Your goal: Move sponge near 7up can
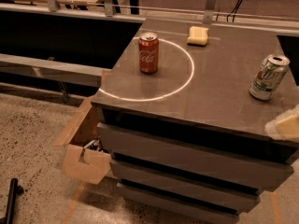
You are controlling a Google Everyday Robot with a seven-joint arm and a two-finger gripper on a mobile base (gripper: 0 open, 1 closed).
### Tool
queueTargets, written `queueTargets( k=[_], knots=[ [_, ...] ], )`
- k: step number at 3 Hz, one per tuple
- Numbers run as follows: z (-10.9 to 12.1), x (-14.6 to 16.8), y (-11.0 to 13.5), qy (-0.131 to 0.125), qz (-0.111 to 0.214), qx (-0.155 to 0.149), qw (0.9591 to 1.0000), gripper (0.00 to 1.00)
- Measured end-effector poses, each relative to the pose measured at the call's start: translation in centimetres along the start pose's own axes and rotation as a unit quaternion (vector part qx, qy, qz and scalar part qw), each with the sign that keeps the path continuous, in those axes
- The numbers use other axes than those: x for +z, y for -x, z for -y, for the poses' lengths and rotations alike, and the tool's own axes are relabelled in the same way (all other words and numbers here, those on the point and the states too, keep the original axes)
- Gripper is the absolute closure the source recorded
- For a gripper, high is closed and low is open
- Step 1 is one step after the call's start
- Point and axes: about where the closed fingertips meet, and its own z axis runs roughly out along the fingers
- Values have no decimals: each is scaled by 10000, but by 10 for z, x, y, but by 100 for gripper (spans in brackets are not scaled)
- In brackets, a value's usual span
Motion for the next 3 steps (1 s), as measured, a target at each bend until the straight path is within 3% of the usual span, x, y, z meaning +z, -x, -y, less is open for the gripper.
queueTargets(
  k=[1, 2, 3],
  knots=[
    [-8, -15, -20, -267, 474, 387, 9978, 0],
    [-14, -12, -29, -421, 930, 456, 9937, 0],
    [-14, -7, -24, -437, 1137, 456, 9915, 0]
  ],
)
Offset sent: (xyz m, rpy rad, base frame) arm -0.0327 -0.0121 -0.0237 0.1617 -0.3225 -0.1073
